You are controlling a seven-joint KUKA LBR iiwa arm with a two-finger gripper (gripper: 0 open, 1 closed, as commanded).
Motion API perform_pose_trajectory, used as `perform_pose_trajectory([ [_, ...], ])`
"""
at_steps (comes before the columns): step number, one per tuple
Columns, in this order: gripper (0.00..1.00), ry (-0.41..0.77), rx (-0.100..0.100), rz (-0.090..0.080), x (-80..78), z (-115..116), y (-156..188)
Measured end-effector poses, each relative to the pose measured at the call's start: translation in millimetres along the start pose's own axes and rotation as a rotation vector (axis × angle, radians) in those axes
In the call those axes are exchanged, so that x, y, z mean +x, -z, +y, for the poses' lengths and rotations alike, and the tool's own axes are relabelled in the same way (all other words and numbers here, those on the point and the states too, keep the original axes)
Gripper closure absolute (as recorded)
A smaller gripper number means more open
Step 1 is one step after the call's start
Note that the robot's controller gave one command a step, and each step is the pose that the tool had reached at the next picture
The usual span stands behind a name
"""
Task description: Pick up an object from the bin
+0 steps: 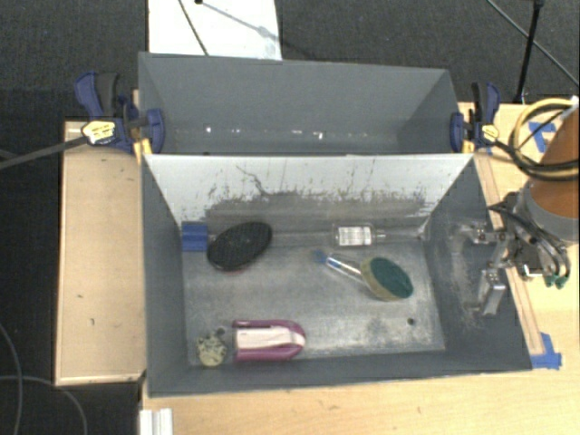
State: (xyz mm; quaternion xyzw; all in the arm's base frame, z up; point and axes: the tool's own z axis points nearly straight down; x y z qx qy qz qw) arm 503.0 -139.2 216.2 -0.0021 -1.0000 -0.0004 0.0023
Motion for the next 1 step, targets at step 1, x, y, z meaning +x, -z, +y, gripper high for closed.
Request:
perform_pose_trajectory([
  [1,0.0,0.107,-0.002,-0.001,-34.4,50.0,-105.9],
])
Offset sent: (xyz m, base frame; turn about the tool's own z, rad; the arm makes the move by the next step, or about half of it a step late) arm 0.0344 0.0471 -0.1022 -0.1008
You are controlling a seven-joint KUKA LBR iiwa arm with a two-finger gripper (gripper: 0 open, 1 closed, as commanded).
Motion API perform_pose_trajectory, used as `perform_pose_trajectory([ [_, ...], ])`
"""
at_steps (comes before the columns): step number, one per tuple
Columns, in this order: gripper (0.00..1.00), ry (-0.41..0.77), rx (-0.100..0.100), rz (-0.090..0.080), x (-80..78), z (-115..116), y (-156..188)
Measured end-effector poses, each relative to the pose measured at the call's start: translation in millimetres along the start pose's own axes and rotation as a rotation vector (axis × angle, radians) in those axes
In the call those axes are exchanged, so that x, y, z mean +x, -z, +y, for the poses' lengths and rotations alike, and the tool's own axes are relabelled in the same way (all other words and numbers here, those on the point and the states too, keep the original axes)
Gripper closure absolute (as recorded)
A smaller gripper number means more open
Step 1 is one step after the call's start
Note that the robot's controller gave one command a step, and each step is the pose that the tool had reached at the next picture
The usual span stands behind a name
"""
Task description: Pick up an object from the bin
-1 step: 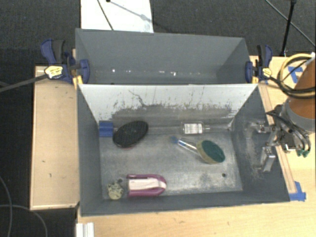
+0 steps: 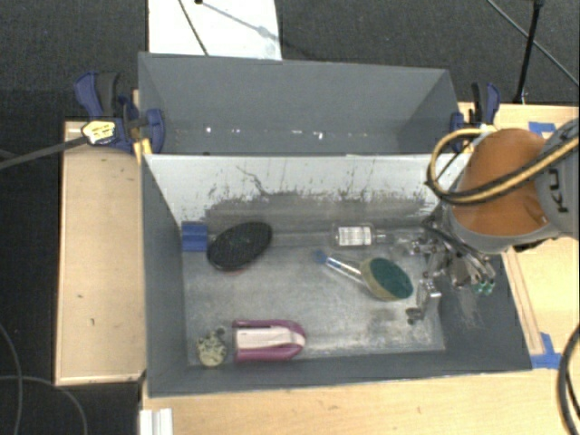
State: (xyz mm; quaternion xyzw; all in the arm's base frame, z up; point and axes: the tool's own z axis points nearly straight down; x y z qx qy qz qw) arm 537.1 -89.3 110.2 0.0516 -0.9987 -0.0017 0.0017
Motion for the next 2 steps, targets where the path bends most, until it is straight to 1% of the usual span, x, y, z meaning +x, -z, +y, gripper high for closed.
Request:
perform_pose_trajectory([
  [1,0.0,0.048,0.003,-0.004,-26.3,16.0,-42.3],
  [2,1.0,0.05,0.004,-0.006,-26.1,14.5,-39.8],
])
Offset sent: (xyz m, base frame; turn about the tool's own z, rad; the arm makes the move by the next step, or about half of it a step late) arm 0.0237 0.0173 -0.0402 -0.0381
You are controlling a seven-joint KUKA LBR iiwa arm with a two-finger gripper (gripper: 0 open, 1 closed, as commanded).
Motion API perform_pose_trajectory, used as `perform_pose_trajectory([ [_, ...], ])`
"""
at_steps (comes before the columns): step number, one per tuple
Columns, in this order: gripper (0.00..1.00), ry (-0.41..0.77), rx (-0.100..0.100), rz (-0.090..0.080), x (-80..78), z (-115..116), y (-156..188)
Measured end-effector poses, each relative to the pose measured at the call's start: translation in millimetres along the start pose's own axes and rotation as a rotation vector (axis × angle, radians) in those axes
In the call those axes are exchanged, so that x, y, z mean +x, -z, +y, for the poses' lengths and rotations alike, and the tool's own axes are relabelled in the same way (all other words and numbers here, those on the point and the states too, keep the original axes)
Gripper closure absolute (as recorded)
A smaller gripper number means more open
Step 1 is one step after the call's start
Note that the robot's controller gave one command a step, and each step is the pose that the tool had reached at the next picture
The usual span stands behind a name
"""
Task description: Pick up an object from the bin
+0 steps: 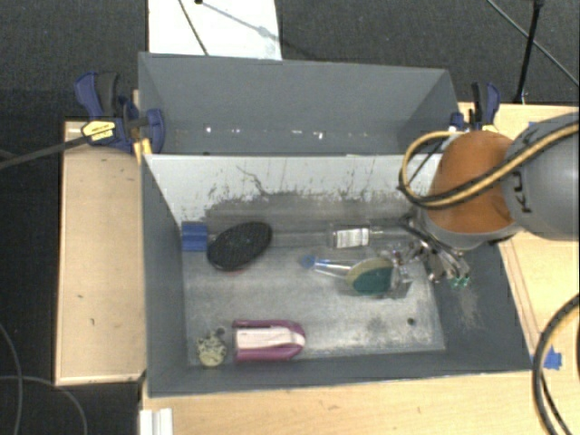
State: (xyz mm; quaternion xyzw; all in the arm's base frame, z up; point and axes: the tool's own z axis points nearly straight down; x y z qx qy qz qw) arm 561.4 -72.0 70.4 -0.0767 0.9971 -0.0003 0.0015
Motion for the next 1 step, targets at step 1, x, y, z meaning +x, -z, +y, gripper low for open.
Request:
perform_pose_trajectory([
  [1,1.0,0.029,0.002,-0.007,11.6,14.4,150.2],
])
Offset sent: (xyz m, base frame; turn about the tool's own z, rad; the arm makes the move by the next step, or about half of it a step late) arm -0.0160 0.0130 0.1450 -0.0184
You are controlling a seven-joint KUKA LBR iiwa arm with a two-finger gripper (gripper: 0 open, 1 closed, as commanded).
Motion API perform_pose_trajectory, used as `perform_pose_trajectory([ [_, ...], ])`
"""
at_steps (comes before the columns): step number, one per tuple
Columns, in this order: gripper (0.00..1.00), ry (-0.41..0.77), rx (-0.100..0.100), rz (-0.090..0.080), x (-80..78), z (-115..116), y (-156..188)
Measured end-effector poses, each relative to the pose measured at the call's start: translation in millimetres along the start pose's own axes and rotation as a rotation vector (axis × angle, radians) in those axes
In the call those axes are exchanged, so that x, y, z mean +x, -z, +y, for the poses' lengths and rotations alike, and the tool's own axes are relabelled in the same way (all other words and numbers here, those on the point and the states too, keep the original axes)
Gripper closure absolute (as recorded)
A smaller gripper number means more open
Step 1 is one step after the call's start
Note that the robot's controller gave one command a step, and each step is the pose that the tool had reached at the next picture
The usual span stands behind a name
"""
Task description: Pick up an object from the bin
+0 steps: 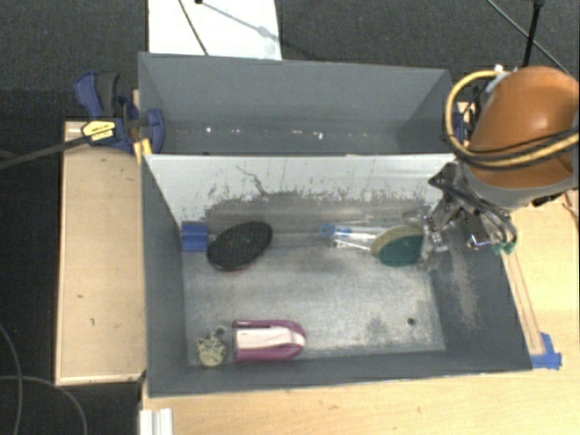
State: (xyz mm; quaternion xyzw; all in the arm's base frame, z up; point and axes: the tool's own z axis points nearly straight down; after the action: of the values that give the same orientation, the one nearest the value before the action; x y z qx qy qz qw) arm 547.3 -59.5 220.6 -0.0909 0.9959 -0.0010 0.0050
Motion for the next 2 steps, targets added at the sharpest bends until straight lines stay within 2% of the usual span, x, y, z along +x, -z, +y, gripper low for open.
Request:
perform_pose_trajectory([
  [1,0.0,0.001,-0.002,0.007,1.1,0.2,-4.6],
  [2,0.0,-0.036,-0.003,0.001,56.3,39.4,-146.9],
])
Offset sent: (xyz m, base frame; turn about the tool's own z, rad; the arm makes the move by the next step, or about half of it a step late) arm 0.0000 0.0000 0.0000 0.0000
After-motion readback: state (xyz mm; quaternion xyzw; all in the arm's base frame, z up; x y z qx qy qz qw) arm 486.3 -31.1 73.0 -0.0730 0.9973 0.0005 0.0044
